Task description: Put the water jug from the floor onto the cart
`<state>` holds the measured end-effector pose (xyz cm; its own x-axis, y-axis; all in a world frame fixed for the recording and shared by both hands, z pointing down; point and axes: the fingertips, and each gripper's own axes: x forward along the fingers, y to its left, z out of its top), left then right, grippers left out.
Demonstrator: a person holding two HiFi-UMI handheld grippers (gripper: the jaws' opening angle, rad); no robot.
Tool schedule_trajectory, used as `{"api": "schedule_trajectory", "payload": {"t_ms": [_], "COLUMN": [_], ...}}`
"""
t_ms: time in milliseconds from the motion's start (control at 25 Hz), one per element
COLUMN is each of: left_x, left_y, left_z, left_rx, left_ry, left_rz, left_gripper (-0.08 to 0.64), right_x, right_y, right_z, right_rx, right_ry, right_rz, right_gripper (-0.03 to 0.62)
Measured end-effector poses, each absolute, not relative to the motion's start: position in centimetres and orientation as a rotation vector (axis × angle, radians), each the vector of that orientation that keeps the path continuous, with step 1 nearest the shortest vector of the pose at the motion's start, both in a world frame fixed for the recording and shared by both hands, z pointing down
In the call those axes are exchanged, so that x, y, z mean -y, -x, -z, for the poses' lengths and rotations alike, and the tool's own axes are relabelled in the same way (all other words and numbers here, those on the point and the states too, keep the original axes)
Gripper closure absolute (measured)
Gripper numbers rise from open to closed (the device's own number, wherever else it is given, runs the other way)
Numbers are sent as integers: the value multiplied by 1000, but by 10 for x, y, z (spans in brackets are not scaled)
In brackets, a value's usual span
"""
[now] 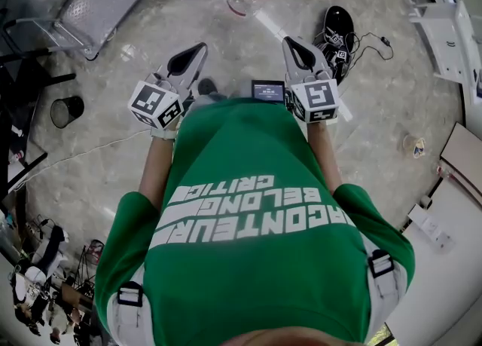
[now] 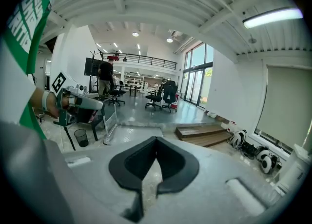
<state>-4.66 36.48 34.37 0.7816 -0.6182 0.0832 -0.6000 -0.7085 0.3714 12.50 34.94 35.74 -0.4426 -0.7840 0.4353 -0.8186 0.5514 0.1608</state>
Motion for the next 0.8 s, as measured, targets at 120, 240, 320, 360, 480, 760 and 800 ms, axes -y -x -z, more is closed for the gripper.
{"api": "schedule_trajectory", "payload": {"t_ms": [120, 240, 320, 360, 480, 760, 800], "left_x": [-355, -347, -339, -333, -308, -237, -226], "left_y": [44, 31, 23, 20, 15, -14, -20], "left_z": [-346, -348, -350, -351, -353, -367, -368], "left_rx": [919, 906, 887, 882, 890, 915, 909], "left_ry": [-2584, -2580, -2586, -2590, -2600, -2545, -2542], "left_rz": [58, 49, 31, 16, -13, -36, -45], "left_gripper": [548, 548, 548, 548, 548, 548, 548], "right_x": [-343, -333, -322, -315, -288, -213, -202], "right_y": [-128, -141, -147, -147, -149, -186, -191], "right_z": [-359, -363, -366, -368, -369, -373, -373], "right_rx": [2324, 2320, 2323, 2328, 2361, 2368, 2368], "right_ry": [-1293, -1291, -1288, -1287, -1286, -1310, -1310], "right_rz": [-117, -133, -143, -147, -141, -171, -171], "right_gripper": [598, 598, 598, 600, 598, 598, 598]}}
